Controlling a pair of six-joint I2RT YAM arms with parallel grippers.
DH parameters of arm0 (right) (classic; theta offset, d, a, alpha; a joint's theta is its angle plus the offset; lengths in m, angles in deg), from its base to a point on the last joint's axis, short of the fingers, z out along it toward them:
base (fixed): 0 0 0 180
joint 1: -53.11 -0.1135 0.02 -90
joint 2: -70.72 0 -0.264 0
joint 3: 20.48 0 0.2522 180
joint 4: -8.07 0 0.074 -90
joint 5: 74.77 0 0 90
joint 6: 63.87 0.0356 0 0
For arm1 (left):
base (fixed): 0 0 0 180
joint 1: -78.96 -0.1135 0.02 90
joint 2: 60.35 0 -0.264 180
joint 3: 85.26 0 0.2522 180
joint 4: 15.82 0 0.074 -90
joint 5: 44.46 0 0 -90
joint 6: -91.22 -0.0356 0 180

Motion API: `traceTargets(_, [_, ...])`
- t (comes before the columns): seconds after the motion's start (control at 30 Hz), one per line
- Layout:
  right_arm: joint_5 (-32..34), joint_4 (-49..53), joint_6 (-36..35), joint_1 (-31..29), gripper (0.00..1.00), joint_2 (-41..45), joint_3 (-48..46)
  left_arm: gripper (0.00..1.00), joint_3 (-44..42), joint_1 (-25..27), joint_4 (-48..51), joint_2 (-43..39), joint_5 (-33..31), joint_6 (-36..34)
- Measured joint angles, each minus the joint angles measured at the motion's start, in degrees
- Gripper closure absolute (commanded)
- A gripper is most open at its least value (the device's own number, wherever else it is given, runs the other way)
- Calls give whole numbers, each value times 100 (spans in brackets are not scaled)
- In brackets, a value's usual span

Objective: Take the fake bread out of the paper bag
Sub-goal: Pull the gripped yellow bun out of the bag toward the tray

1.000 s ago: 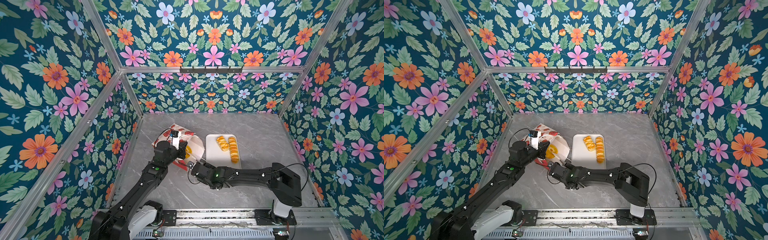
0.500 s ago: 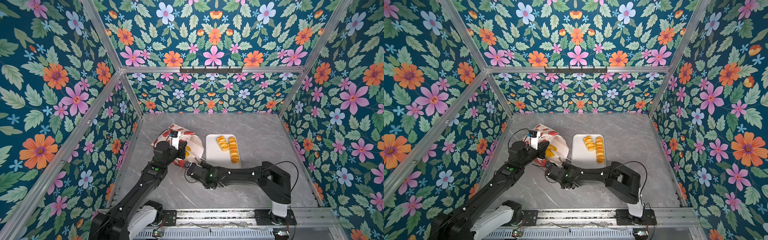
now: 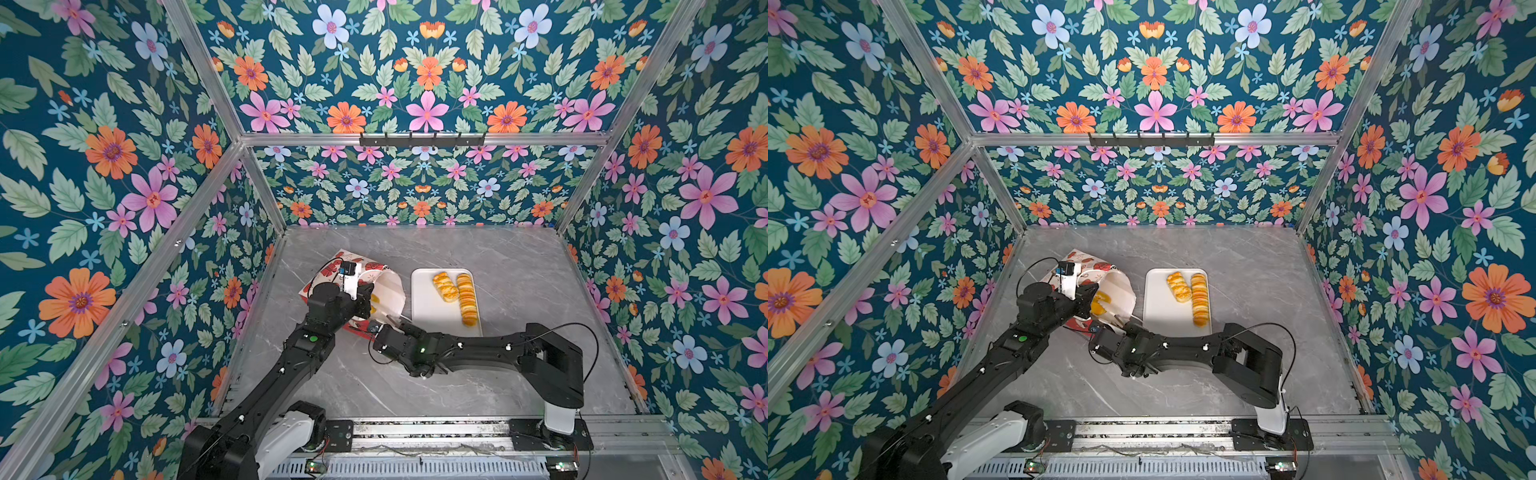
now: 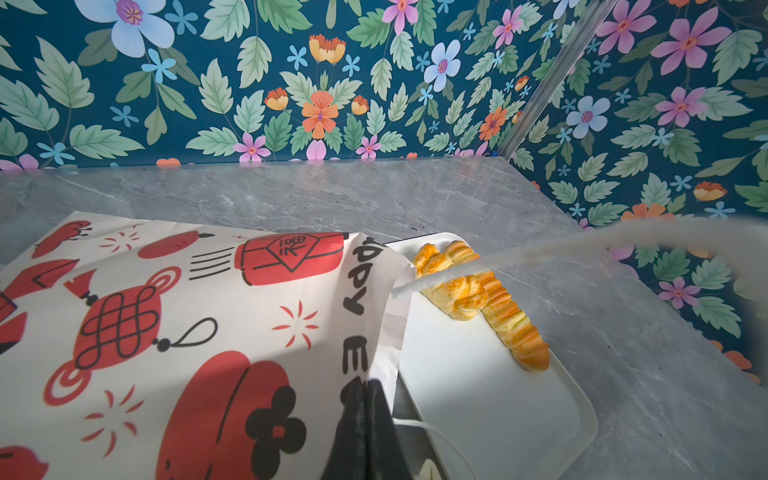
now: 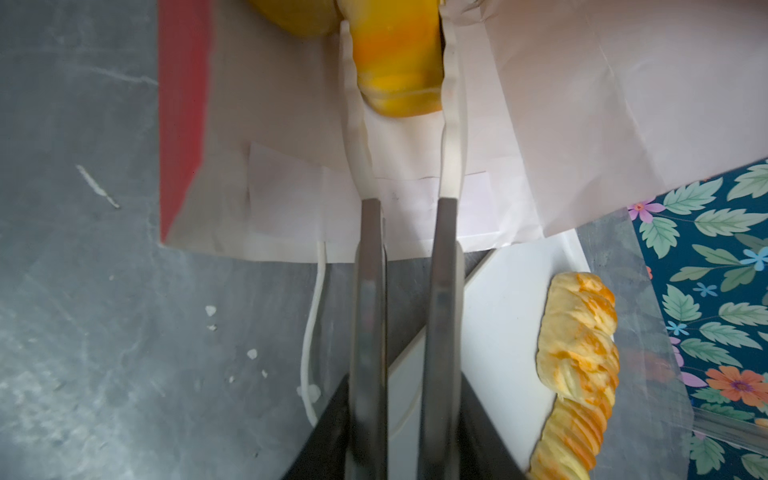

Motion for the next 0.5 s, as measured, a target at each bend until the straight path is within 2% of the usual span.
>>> traceTargets(0.5, [-1078,538,750,369,75,1110,-588,100,0,4,-50,57,-125,2])
